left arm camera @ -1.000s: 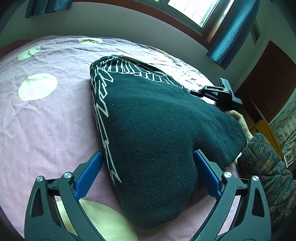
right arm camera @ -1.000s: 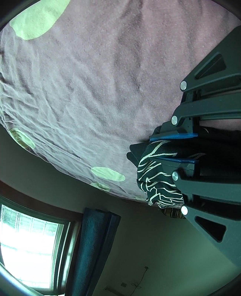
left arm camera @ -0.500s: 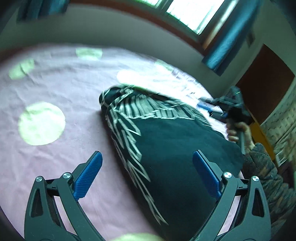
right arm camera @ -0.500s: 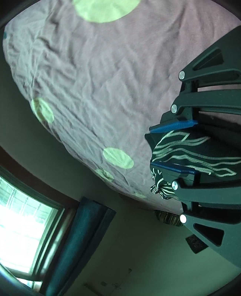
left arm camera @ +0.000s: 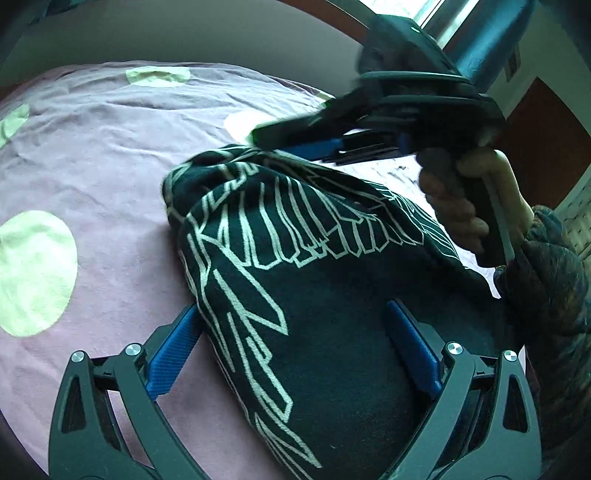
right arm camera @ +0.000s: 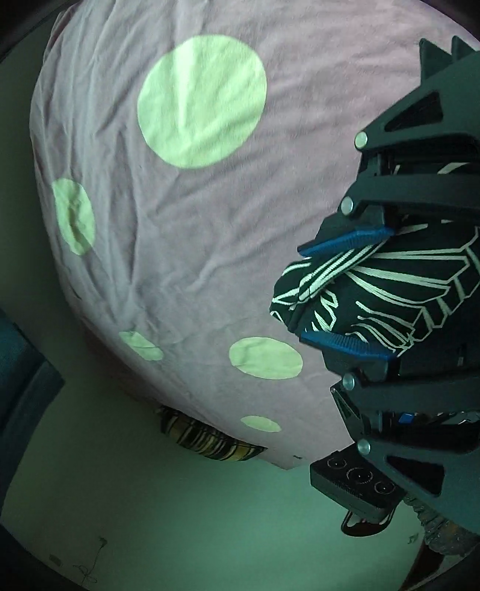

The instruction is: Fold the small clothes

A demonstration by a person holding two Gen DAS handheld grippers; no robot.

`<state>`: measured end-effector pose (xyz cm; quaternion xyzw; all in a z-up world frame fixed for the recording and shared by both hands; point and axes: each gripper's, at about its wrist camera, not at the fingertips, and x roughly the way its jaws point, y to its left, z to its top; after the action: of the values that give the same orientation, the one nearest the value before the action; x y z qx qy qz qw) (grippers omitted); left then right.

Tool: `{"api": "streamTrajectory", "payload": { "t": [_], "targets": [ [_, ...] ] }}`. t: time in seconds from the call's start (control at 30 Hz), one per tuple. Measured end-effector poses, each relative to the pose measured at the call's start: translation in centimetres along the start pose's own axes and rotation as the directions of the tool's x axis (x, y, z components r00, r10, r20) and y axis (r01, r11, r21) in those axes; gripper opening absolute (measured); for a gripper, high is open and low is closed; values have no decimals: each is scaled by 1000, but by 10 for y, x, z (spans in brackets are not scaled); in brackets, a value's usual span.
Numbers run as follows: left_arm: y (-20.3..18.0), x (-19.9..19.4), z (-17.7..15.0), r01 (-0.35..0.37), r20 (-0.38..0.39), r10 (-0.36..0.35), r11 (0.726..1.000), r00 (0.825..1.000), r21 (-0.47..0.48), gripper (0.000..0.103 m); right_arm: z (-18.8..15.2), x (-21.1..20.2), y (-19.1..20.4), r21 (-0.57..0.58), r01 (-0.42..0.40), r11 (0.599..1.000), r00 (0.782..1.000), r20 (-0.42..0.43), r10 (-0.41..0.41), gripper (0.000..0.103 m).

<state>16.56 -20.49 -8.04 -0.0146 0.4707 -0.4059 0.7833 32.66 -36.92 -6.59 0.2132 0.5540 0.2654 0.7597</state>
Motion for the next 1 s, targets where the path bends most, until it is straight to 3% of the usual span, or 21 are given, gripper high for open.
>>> {"api": "streamTrajectory", "payload": {
  "t": [0.13, 0.23, 0.33, 0.4, 0.47, 0.53, 0.63, 0.7, 0.77, 0.9, 1.0],
  "targets": [
    [6, 1, -5, 31, -1, -31, 999, 1000, -27, 98, 7, -16, -28, 123, 40, 992, 994, 95, -52, 12],
    [9, 3, -6, 53, -6, -53, 998, 999, -44, 98, 4, -6, -45, 157, 53, 986, 997, 50, -62, 12],
    [10, 2, -6, 54, -11, -54, 998, 998, -41, 98, -2, -19, -51, 207, -57, 977, 992, 119, 33, 14],
    [11, 0, -5, 67, -16, -68, 996, 998, -54, 98, -13, -49, -55, 234, -106, 966, 976, 211, 56, 22],
    [15, -2, -2, 79, -18, -81, 995, 997, -62, 98, -32, -79, -62, 267, -122, 956, 954, 296, 39, 55],
    [17, -6, -3, 88, -17, -89, 995, 996, -51, 98, -63, -112, -72, 296, -164, 941, 922, 386, 38, 72],
    [20, -10, -6, 110, -9, -111, 992, 994, -59, 98, -115, -147, -89, 319, -144, 937, 901, 433, -9, 74],
    [24, -9, -8, 143, -16, -145, 986, 989, -89, 98, -151, -161, -107, 376, -87, 922, 902, 422, -87, 74],
    [28, -9, -13, 173, -19, -177, 976, 984, -129, 98, -187, -161, -123, 432, -100, 896, 908, 407, -95, 74],
    [31, -9, -21, 204, -22, -212, 961, 977, -185, 98, -225, -131, -130, 462, -195, 865, 930, 368, 13, 74],
    [29, -6, -23, 226, -30, -237, 951, 971, -209, 98, -223, -106, -122, 431, -222, 875, 941, 329, 77, 74]
  ]
}}
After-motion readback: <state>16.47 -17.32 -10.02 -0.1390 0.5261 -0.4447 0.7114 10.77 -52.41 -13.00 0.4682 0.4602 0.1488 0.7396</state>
